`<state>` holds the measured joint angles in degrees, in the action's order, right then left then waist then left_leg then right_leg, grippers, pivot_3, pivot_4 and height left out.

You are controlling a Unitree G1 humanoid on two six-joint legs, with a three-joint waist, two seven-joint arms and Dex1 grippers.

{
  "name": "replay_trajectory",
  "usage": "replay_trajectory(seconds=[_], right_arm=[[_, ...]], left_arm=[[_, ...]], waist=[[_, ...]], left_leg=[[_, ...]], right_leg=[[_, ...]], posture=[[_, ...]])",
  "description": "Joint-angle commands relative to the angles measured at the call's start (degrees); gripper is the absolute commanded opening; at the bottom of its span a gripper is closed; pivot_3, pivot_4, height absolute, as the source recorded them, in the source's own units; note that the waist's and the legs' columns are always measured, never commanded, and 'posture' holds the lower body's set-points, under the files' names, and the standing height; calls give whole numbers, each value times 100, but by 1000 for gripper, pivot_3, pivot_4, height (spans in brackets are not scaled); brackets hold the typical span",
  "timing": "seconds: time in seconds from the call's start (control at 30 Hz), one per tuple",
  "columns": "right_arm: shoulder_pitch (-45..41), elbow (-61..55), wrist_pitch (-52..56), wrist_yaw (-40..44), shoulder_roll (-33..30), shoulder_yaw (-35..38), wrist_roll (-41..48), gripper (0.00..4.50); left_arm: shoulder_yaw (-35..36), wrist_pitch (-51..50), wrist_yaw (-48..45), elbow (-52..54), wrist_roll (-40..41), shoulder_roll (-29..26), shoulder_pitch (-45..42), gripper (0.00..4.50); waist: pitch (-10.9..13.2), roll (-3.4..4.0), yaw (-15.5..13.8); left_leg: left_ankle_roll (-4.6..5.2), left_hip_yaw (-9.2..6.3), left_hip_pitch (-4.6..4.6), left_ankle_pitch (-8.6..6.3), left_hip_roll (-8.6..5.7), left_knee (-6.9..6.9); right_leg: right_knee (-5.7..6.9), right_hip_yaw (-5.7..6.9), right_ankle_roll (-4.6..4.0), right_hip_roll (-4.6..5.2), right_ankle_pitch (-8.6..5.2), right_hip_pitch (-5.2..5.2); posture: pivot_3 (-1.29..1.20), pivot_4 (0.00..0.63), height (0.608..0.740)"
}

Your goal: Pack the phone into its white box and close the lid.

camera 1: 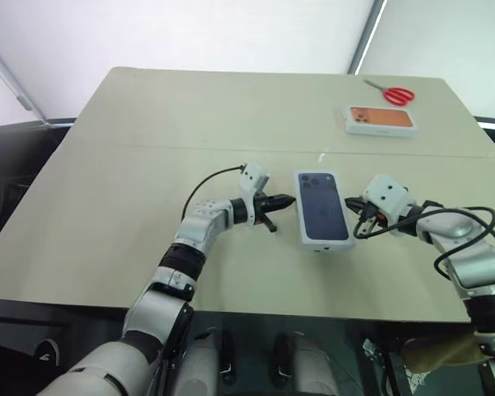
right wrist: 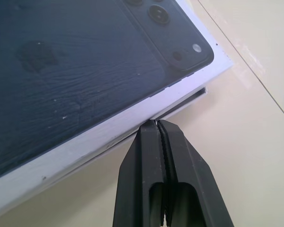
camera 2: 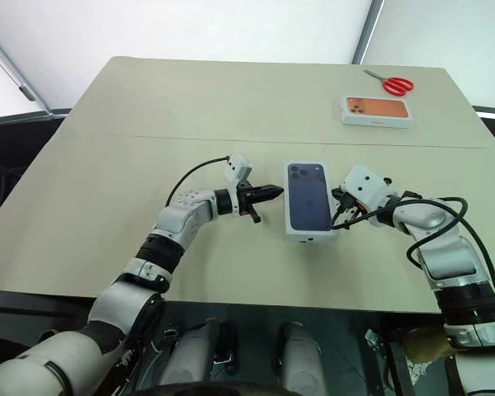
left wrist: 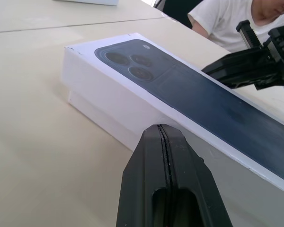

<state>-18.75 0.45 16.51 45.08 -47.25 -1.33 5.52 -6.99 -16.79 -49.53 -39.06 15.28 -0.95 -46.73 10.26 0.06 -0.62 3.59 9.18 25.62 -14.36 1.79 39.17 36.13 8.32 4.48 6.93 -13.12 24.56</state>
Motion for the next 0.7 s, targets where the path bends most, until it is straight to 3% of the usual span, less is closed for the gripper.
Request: replay_trajectory(seconds=[0.03, 0.7], right_arm=[[-31, -94, -72, -44, 4, 122, -67, 58], [108, -168, 12, 134, -106, 211, -24, 58]], left_arm=[[104, 261, 21, -201, -51, 104, -255, 0], [-6, -29, -204, 367, -40, 206, 131, 0]], waist=[[0, 0, 1], [0, 0, -8]], left_leg=[[0, 0, 0, 0, 0, 0], [0, 0, 0, 0, -1, 0]], right_leg=[[0, 0, 0, -1, 0, 0], [1, 0, 0, -2, 0, -1]], posture=[[0, 150, 738], [0, 150, 738]])
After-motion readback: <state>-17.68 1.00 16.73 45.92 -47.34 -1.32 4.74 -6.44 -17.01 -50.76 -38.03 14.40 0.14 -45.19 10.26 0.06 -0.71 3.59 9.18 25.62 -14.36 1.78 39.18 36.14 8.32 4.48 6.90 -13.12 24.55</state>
